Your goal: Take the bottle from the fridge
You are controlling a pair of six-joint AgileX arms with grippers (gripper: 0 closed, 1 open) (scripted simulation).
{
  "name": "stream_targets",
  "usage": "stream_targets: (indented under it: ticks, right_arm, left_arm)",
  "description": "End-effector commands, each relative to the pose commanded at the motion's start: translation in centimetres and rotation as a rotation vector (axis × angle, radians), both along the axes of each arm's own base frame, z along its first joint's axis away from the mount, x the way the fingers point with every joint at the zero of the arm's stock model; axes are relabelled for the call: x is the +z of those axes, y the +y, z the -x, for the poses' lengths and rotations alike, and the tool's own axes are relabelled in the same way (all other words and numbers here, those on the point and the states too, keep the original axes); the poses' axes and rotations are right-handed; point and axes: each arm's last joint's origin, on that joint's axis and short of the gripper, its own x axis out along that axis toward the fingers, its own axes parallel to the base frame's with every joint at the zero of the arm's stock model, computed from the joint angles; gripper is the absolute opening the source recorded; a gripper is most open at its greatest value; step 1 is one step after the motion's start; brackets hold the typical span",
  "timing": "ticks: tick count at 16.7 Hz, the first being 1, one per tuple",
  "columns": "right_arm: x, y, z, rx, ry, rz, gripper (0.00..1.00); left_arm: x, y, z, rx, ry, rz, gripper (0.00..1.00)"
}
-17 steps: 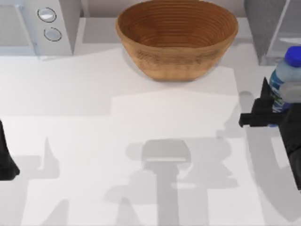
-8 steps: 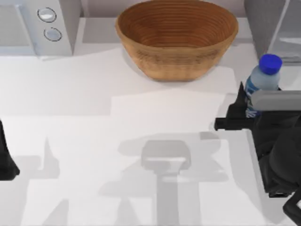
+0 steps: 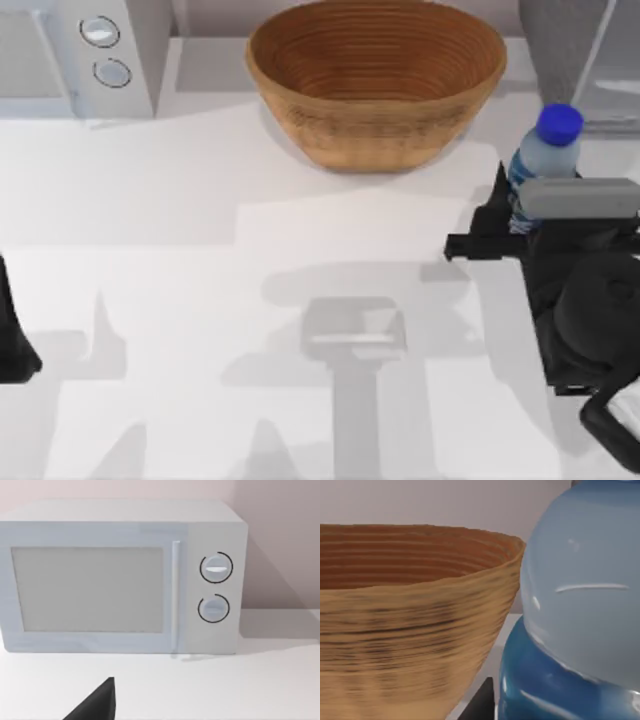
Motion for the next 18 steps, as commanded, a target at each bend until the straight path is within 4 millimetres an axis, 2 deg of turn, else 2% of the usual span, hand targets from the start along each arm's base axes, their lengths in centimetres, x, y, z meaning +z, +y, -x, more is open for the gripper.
stream_targets:
  ticks: [2, 5, 9, 18]
  right_arm:
    - [-1.5, 0.1, -1.2, 0.000, 0.021, 0.014, 0.00]
    - [-2.2, -0.1, -3.0, 0.000, 0.005, 0.004, 0.00]
    - [-2.2, -0.2, -3.1, 0.000, 0.004, 0.004, 0.00]
    - [-2.2, -0.2, -3.1, 0.000, 0.004, 0.004, 0.68]
  left_arm:
    - [0.0, 0.0, 0.0, 0.000, 0.000, 0.000, 1.00]
    - [0.0, 0.0, 0.0, 0.000, 0.000, 0.000, 1.00]
    - [0.0, 0.0, 0.0, 0.000, 0.000, 0.000, 1.00]
    - [0.0, 0.0, 0.0, 0.000, 0.000, 0.000, 1.00]
